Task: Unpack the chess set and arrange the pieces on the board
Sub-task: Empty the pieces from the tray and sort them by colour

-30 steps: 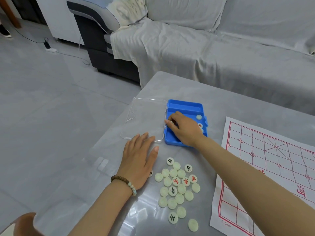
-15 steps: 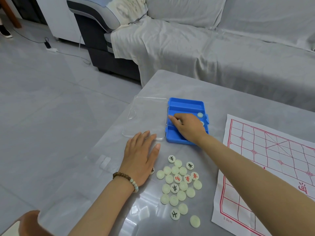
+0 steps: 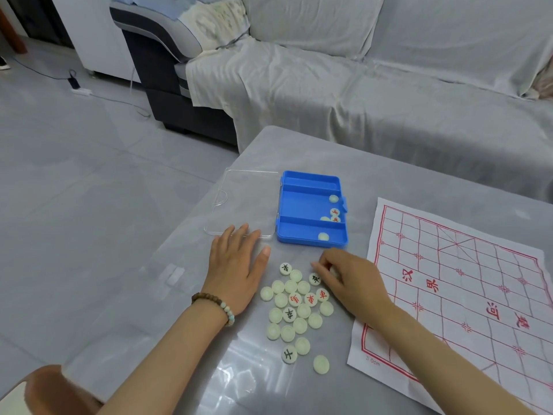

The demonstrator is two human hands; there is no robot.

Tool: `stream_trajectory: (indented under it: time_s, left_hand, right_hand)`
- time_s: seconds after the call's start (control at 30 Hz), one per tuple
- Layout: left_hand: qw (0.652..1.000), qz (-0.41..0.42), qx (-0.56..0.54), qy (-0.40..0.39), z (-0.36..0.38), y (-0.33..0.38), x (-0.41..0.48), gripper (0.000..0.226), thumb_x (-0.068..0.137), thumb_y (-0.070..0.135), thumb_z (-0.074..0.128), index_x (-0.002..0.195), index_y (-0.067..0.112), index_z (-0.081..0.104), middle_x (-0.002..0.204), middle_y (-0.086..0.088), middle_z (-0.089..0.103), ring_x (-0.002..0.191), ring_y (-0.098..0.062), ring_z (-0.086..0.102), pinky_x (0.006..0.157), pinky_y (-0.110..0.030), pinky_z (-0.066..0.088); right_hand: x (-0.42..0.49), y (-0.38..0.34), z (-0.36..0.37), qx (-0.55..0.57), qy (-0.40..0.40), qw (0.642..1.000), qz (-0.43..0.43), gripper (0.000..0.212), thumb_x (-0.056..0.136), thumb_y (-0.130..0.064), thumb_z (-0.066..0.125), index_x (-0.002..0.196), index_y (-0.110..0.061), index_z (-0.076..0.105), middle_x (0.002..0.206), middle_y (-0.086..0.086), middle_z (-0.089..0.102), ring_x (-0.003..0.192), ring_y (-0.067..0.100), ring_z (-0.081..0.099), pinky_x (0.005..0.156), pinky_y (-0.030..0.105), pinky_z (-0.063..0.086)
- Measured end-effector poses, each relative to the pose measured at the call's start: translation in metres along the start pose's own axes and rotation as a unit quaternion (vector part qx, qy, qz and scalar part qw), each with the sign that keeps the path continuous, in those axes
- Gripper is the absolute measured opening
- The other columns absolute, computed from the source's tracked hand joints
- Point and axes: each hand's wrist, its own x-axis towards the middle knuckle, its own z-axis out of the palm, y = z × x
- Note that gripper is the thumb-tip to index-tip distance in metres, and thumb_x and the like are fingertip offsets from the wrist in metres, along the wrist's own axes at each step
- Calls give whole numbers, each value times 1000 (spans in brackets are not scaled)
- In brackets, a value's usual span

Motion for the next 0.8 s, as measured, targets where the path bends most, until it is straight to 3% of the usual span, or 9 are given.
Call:
stream_trajectory:
  time_s: [0.17,0.27,0.37,0.43,0.53,0.8]
  left_hand:
    - [1000,-2,0,8,1,1,0,72,82,57,4,144,26,26,155,3,14,142,-16,0,117,-35,0]
    - [1000,-6,7,5,0,3,-1,62,91,55,10,144,26,25,155,2,14,143,-16,1,117,-35,1]
    - [1000,-10,15,4,1,3,0,52,97,45,19,144,25,25,155,1,14,143,-18,1,117,-36,1]
    - [1000,-9,16,2,1,3,-1,51,97,44,19,145,24,24,155,0,14,143,-19,1,117,-37,0]
    - [1000,-11,22,-3,1,2,-2,52,97,44,18,145,25,21,155,1,12,143,-19,1,117,-37,0]
    - [1000,-12,23,-9,-1,3,-5,52,97,44,17,145,25,21,155,1,12,143,-19,1,117,-37,0]
  right_hand:
    - [-8,7,-2,99,6,995,0,13,94,-36,49,99,-27,57,96,-13,52,88,2,50,78,22,43]
    - [-19,5,-12,109,-11,994,22,33,96,-39,39,124,-28,53,126,-13,51,115,-1,43,102,26,37]
    - [-34,-1,-21,104,-103,989,32,58,92,-50,27,146,-27,28,151,-15,26,136,-4,19,112,18,13]
    - [-41,-2,-20,51,-144,988,23,64,92,-54,21,150,-28,8,156,-16,5,140,-4,2,112,16,1]
    - [-41,-5,-16,-6,-151,988,33,67,94,-55,20,150,-26,-3,156,-13,-8,142,1,-7,112,18,-5]
    - [-29,-21,-5,-23,-164,986,16,62,97,-51,18,150,-23,6,158,-9,-2,144,4,-7,113,20,-6]
